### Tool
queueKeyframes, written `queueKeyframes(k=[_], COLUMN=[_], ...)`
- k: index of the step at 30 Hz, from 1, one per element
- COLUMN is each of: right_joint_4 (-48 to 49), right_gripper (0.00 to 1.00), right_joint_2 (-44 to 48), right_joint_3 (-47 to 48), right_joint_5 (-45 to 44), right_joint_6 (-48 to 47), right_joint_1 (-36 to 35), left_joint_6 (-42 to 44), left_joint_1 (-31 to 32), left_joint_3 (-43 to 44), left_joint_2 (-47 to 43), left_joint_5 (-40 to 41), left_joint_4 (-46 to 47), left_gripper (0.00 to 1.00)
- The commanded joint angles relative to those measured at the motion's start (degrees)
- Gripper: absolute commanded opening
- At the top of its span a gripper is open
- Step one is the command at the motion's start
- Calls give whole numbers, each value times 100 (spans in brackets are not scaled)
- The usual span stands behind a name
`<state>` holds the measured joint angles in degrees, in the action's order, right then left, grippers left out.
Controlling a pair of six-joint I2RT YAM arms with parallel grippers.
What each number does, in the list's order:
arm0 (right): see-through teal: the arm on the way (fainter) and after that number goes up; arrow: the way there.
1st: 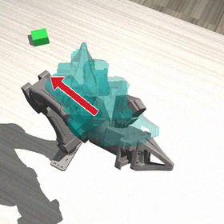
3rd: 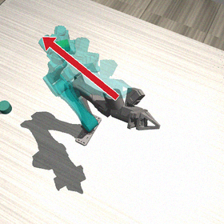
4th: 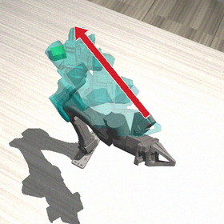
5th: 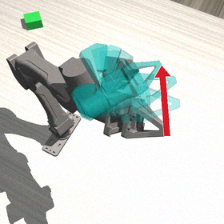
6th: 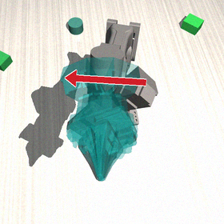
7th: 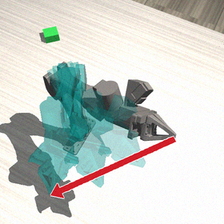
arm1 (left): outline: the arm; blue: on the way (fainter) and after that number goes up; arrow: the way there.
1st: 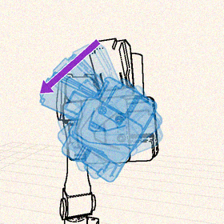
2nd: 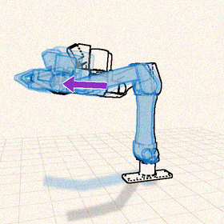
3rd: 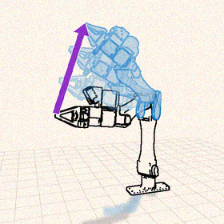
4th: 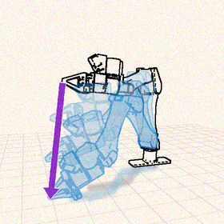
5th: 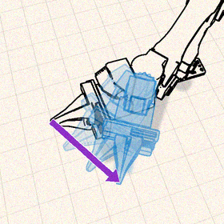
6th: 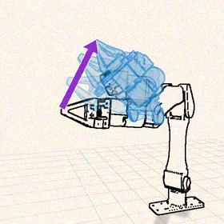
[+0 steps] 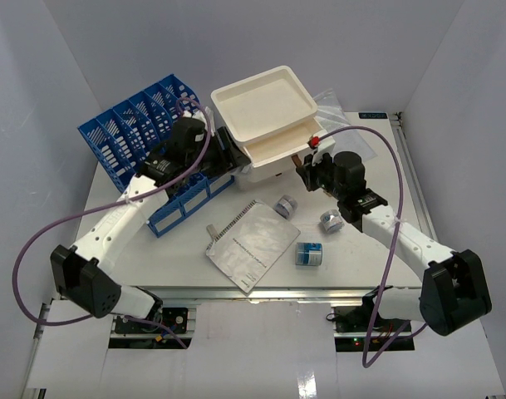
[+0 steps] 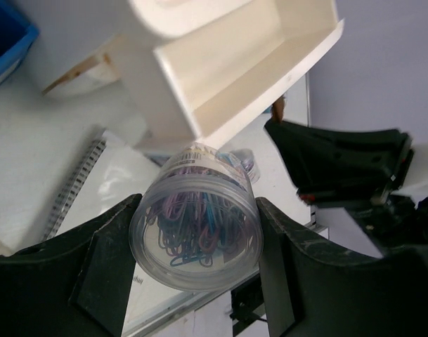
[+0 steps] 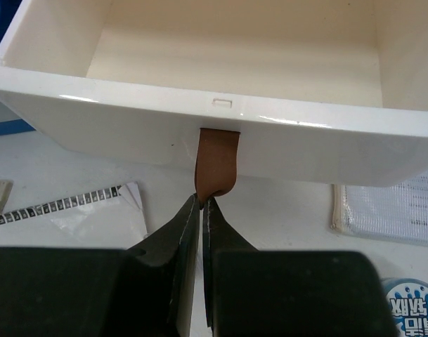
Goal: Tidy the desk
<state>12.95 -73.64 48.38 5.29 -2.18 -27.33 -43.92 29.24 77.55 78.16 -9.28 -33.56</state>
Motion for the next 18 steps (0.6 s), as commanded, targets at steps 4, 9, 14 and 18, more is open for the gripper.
queueKeyframes(k=[4,9,14,18], right_joint_4=[-334,-529,-574,-549], right_gripper=[8,8,8,9], right_joint_2=[619,838,988,1009], right_joint_3=[-340,-437,-496,-489], right_joint_5=[354,532,514,448], right_joint_6=[-196,-323,-403,-441], right_joint_1=[0,12,17,24], left_joint_6=[457,564,616,699], left_joint_1=[164,379,630,756], left_joint_3=[1425,2289,2958,3292], left_joint_2=[1007,1696,2256,2506], left_joint_5=[-355,-271,-6,396], left_joint_4=[271,183,-81,-480], left_gripper=[0,0,0,1])
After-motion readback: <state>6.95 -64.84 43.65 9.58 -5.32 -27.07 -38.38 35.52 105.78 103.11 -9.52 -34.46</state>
